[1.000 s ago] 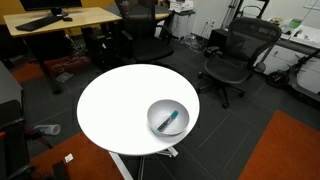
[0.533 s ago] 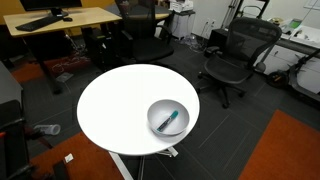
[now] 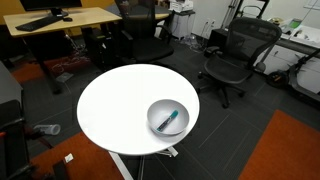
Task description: Remove the marker from the mug cup and place it on the table
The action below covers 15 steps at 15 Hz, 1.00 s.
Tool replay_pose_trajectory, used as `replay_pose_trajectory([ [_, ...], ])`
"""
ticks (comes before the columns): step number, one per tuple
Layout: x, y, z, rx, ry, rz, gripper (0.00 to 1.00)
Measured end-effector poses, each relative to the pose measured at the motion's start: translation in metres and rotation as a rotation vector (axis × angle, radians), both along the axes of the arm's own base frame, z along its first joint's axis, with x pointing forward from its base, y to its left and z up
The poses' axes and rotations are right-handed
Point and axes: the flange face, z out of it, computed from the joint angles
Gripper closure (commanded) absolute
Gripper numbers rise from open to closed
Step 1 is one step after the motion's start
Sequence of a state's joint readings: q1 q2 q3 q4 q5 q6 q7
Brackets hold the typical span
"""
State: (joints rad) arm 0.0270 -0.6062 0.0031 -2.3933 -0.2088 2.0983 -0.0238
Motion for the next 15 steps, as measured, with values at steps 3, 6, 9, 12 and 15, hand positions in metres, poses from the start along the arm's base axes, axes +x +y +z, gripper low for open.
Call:
replay_pose_trajectory([
  [3, 0.023, -0.048, -0.022, 0.022, -0.002, 0.011, 0.0],
  [6, 0.044, -0.078, -0.05, 0.034, -0.003, 0.011, 0.0],
  [9, 0.063, -0.09, -0.083, 0.055, 0.01, 0.0, 0.0],
  [12, 0.08, -0.097, -0.117, 0.08, 0.032, -0.026, 0.0],
  [15, 0.091, -0.115, -0.144, 0.086, 0.058, -0.065, 0.0],
])
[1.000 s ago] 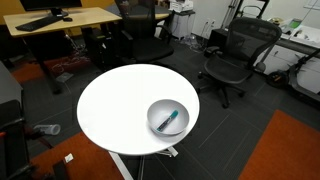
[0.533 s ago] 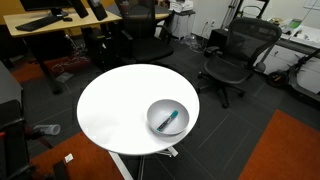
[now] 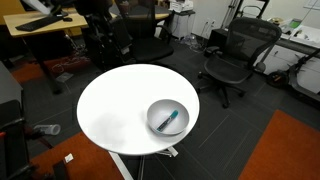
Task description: Remove the marker from the mug cup and place it on the table
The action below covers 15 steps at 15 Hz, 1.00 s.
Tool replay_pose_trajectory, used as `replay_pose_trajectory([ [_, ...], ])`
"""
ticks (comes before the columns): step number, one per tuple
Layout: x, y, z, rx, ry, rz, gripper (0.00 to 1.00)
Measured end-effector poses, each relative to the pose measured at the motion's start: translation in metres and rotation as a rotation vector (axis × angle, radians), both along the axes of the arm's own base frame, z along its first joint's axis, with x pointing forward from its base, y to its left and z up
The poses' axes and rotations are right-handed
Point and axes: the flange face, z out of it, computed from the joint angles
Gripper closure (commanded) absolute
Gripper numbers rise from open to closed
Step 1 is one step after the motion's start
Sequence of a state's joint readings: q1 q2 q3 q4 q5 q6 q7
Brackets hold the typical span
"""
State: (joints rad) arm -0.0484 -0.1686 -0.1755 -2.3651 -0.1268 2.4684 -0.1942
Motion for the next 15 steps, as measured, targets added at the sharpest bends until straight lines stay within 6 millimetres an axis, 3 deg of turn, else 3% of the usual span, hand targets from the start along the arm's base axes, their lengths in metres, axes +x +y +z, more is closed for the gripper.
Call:
replay_pose_trajectory([
  [3, 0.005, -0.027, -0.021, -0.001, 0.036, -0.051, 0.0],
  [6, 0.009, -0.045, -0.03, -0.004, 0.05, -0.083, 0.0],
  [15, 0.01, -0.047, -0.033, -0.004, 0.055, -0.085, 0.0],
])
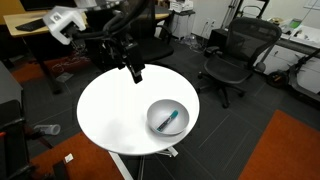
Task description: Remove the marker from the mug cup and place it on the table
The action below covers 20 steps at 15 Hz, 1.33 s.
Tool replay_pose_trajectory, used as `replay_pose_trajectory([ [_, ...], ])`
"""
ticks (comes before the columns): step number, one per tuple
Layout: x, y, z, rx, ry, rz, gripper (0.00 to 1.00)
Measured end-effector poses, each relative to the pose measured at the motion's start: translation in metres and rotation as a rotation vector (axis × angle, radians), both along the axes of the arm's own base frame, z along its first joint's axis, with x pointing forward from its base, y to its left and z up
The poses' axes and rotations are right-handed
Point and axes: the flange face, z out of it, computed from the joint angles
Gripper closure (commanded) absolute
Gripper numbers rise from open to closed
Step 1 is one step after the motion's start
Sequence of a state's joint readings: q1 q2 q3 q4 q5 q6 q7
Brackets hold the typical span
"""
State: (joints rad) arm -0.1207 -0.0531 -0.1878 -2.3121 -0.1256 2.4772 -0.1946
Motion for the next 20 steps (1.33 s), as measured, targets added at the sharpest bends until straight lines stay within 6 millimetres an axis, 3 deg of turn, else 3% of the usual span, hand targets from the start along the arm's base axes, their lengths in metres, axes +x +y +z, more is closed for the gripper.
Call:
replay_pose_trajectory([
  [8, 0.014, -0.011, -0.053, 0.045, 0.084, 0.098, 0.0],
  [20, 0.07, -0.059, -0.119, 0.069, 0.074, 0.081, 0.0],
])
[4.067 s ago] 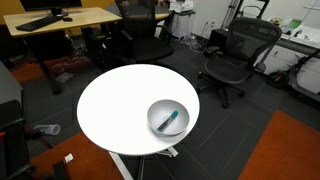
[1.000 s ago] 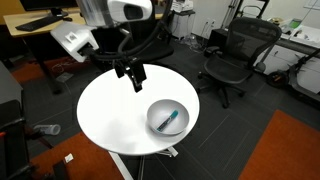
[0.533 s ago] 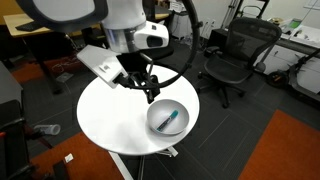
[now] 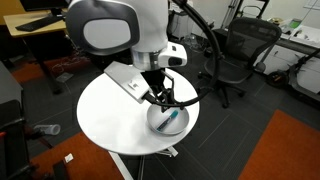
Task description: Remove the marker from the mug cup and place it on the table
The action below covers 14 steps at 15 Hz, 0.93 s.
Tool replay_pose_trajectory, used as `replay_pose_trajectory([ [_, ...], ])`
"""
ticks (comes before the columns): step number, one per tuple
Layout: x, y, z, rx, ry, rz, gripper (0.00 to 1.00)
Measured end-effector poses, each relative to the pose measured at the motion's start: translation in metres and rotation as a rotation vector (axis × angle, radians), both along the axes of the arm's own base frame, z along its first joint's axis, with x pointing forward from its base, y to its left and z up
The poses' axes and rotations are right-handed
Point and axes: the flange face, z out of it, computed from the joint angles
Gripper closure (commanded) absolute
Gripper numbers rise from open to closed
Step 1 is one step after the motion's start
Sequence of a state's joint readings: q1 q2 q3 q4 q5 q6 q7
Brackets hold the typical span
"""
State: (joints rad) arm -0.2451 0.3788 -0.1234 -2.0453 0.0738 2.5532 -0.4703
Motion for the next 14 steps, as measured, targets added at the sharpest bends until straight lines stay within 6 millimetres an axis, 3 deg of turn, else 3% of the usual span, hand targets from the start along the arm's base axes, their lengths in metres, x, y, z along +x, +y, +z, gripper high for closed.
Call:
replay_pose_trajectory([
  [14, 0.048, -0.015, -0.07, -0.008, 0.054, 0.024, 0.0],
])
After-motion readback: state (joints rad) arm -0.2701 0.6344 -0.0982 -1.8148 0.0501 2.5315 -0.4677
